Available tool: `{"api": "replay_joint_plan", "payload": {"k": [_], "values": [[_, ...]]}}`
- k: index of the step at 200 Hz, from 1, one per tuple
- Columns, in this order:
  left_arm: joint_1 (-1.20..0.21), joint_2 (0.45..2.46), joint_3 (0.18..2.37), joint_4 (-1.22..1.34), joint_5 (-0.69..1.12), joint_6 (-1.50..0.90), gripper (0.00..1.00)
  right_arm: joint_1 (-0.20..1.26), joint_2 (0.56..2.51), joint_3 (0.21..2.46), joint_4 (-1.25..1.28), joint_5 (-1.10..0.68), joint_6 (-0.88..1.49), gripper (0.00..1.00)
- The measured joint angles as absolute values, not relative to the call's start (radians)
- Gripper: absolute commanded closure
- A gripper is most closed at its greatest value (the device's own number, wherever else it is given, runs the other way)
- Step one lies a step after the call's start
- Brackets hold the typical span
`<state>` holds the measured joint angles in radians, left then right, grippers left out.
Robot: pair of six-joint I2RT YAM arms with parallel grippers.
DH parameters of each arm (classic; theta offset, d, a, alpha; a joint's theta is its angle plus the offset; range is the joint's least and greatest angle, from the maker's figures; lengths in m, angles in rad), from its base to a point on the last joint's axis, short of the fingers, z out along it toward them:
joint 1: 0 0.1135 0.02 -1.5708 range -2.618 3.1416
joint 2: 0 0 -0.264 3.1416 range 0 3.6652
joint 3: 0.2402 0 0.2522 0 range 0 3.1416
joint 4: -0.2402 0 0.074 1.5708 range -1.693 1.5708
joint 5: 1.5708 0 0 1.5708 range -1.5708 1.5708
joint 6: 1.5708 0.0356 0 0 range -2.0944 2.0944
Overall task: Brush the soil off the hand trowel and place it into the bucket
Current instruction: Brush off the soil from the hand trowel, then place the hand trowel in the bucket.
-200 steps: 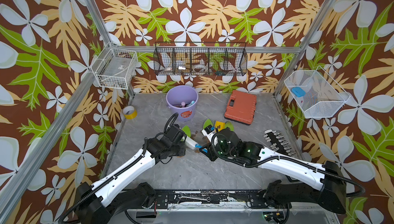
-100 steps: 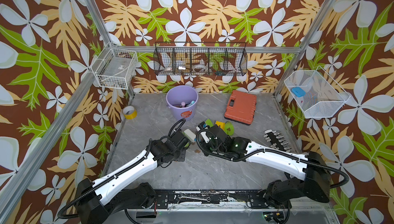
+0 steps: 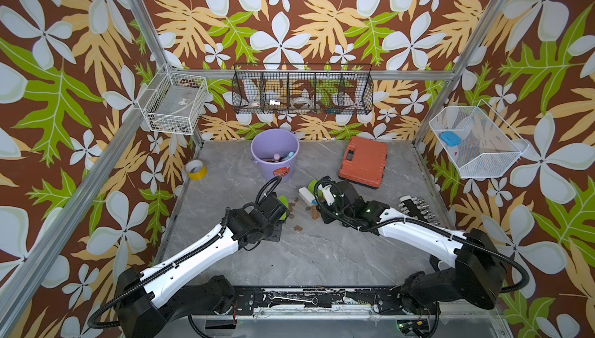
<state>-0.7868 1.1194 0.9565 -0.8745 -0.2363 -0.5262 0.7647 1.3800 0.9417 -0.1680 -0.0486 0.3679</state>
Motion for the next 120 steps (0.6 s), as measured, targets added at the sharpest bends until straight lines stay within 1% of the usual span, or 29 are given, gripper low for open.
{"api": "replay_joint_plan", "payload": {"k": [14, 49, 120], "values": [[-0.761, 1.136, 1.004, -0.885, -0.247, -0.509, 1.0, 0.759, 1.33, 0.936, -0.134, -0.041, 0.378, 1.0], [-0.624, 1.203, 1.174, -0.862, -0.284, -0.442, 1.0, 0.754, 1.264, 0.899, -0.112, 0.001, 0.408, 1.0], [-0.485, 1.571, 1.552, -0.809, -0.3, -0.347, 1.0, 0.756, 1.233, 0.839, -0.076, 0.008, 0.424, 1.0]]}}
